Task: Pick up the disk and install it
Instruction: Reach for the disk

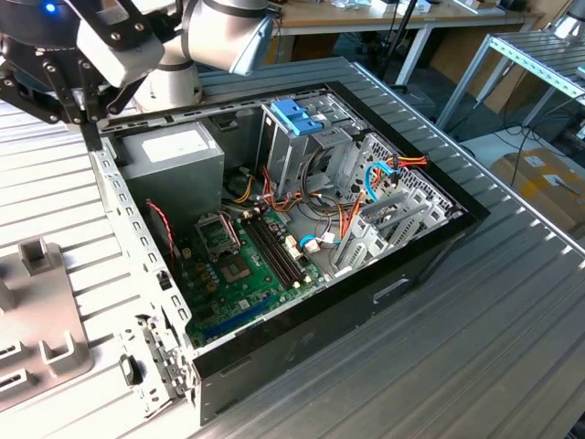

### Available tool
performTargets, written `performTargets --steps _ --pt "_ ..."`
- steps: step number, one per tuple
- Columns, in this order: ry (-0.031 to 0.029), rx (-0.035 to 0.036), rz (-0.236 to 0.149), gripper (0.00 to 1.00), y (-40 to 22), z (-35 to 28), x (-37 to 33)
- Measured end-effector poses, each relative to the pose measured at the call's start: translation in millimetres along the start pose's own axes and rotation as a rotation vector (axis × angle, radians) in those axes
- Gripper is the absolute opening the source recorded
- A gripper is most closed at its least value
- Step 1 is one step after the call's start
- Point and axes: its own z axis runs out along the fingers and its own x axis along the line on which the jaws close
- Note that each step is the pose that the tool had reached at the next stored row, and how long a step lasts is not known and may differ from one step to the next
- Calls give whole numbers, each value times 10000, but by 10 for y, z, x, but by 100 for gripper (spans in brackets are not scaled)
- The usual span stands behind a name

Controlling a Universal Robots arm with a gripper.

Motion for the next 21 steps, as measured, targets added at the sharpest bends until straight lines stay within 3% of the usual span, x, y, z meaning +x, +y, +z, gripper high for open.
performTargets --steps 18,21 --pt "-1 -1 0 11 -29 -10 389" --pt "-1 0 0 11 -36 -13 481"
